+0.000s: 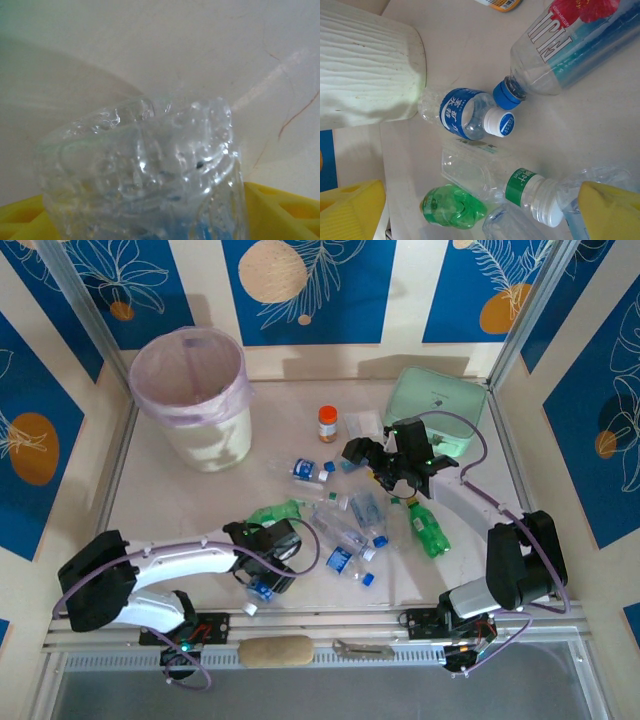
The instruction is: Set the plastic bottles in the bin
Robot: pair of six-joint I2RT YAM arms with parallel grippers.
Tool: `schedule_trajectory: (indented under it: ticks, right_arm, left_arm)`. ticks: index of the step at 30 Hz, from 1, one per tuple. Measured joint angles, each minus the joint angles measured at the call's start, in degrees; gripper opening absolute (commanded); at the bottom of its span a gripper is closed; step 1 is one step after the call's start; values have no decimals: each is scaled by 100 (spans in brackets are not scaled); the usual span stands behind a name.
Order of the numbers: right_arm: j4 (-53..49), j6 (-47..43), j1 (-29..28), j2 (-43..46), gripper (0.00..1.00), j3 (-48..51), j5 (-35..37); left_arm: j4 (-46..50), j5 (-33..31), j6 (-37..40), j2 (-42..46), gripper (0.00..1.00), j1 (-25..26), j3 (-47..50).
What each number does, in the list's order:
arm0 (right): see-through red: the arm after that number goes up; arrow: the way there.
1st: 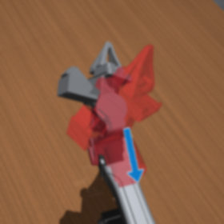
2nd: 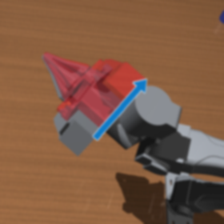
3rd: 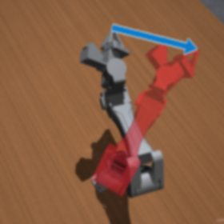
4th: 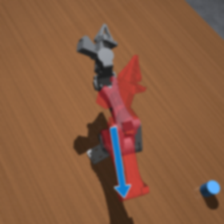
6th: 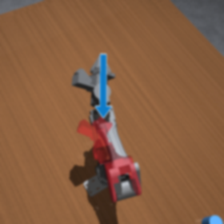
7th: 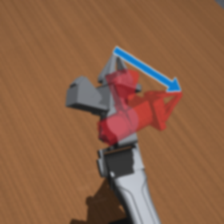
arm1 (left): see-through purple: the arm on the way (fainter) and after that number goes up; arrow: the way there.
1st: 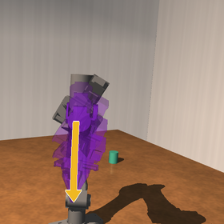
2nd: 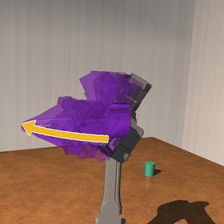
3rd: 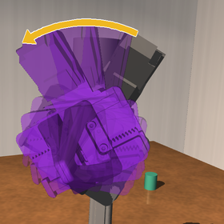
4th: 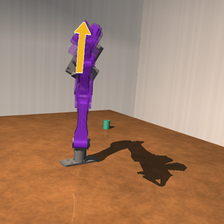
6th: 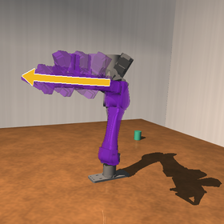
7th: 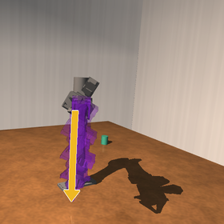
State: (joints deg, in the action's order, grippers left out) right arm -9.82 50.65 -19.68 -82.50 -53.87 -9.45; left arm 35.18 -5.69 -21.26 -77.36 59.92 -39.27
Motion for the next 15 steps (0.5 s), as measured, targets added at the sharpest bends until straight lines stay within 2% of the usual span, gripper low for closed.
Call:
schedule_trajectory:
  ticks: [6, 15]
  right_arm:
    - [-4, 0, 9, 101, 99, 37, 0]
    - [-2, 2, 26, 170, 99, 37, 0]
  left_arm:
    - [-50, 2, -96, -83, 60, 0, -4]
    - [37, -170, -92, 166, 59, 0, -85]
